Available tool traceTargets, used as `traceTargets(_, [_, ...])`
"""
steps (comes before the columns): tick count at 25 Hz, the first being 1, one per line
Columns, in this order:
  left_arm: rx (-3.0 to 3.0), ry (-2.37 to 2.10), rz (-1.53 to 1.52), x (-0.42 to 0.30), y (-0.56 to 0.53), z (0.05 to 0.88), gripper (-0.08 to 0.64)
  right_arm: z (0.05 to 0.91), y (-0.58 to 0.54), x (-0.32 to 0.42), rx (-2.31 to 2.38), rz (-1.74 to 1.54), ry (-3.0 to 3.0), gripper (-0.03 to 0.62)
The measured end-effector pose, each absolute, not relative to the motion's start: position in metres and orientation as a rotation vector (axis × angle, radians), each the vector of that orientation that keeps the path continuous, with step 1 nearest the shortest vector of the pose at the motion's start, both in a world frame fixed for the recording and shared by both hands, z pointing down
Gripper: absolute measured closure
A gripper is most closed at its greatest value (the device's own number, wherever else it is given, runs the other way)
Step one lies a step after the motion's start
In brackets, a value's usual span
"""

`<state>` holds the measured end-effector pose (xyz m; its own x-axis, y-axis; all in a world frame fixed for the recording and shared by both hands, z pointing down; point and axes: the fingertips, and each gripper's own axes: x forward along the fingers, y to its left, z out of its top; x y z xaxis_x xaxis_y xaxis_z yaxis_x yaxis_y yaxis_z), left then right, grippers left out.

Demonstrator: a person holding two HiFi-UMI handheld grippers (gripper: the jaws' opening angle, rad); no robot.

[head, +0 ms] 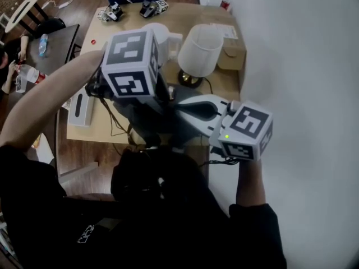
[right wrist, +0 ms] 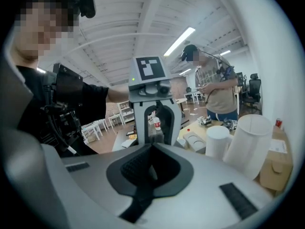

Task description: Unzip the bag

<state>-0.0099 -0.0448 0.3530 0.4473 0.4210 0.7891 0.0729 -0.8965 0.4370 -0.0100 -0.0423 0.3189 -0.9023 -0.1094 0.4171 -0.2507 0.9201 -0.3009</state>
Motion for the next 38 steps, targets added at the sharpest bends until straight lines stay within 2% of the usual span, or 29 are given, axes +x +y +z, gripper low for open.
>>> traceTargets(5, [2.319, 0.457, 1.321, -0.013, -0.045, 0.360, 0.389, 0.317, -0.045, -0.011, 0.271, 0.493, -2.679, 0.577])
traceTargets(7, [2.329, 0.423, 1.236, -0.012, -0.051, 0.354, 0.440, 0.317, -0.045, -0.010, 0.279, 0.495, -2.677, 0.577])
traceTargets(8, [2.336, 0.400, 1.189, -0.011, -0.054, 0.350, 0.495, 0.317, -0.046, -0.009, 0.282, 0.494, -2.675, 0.577])
traceTargets(9, [2.343, 0.379, 1.146, -0.011, -0.055, 0.346, 0.520, 0.318, -0.046, -0.009, 0.283, 0.493, -2.676, 0.577])
traceTargets(16, [2.464, 0.176, 0.935, -0.021, -0.059, 0.330, 0.554, 0.319, -0.052, -0.006, 0.307, 0.493, -2.681, 0.577])
traceTargets(21, [2.466, -0.398, 0.437, -0.045, -0.080, 0.322, 0.554, 0.315, -0.067, -0.006, 0.526, 0.391, -2.719, 0.578])
traceTargets(24, [2.377, -0.574, 0.162, -0.059, -0.093, 0.322, 0.554, 0.313, -0.075, -0.008, 0.711, 0.322, -2.702, 0.578])
traceTargets(31, [2.126, -0.812, -0.236, -0.158, -0.122, 0.340, 0.555, 0.326, -0.088, 0.067, 1.009, 0.601, -2.702, 0.580])
traceTargets(35, [1.984, -0.858, -0.395, -0.197, -0.124, 0.379, 0.555, 0.355, -0.096, 0.128, 1.212, 0.786, -2.639, 0.580])
traceTargets(38, [1.808, -0.836, -0.546, -0.218, -0.128, 0.441, 0.555, 0.408, -0.101, 0.171, 1.324, 1.044, -2.597, 0.580])
